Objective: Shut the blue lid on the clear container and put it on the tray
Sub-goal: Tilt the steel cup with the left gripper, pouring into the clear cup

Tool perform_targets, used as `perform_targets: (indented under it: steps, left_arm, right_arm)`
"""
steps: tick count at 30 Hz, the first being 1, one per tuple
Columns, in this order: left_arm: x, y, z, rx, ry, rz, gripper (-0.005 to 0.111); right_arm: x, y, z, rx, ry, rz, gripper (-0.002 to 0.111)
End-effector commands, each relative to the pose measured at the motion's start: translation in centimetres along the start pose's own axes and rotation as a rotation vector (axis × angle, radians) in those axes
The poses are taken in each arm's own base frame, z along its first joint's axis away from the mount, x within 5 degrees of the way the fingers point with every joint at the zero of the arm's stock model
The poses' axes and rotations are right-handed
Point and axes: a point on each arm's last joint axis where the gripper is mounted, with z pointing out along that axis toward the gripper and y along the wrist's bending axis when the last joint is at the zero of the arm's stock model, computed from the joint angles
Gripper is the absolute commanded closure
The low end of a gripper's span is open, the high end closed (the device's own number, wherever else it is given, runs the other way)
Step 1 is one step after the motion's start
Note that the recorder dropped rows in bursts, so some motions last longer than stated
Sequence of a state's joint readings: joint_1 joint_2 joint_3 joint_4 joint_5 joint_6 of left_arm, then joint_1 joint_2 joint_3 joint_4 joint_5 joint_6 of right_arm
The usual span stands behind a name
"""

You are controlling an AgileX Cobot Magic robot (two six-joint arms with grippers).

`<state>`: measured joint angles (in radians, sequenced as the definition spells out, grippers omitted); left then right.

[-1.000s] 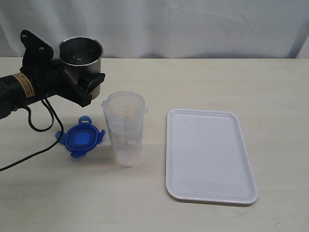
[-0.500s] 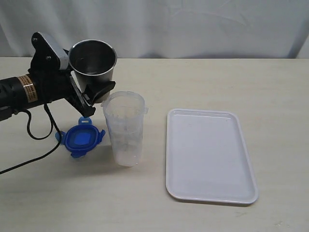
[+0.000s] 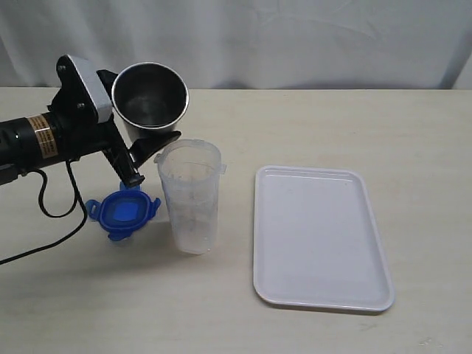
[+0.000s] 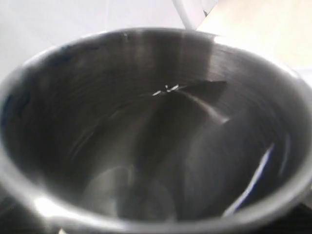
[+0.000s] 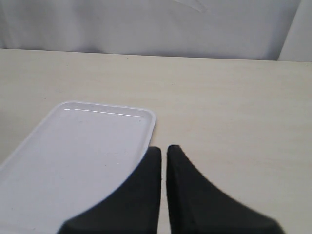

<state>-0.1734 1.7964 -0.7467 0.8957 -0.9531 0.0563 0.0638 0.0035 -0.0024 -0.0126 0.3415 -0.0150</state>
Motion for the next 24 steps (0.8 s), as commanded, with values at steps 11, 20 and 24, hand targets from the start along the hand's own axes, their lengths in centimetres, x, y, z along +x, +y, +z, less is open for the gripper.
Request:
perform_targets:
  steps: [11,20,24]
  left_arm:
    - [-1.44,0.69,-0.01,-0.040,-0.094,0.175,0.107]
    - [-1.46,0.69,-0.02,-0.045,-0.094,0.261,0.107]
    - [-1.46,0.71,-0.02,-0.047,-0.094,0.270,0.107]
  right_arm:
    - [0.07,-0.01,0.00,0.003,-0.001,0.004,0.104]
    - [0.07,-0.01,0.00,0.003,-0.001,0.004,0.104]
    - [0.07,-0.01,0.00,0.003,-0.001,0.004,0.104]
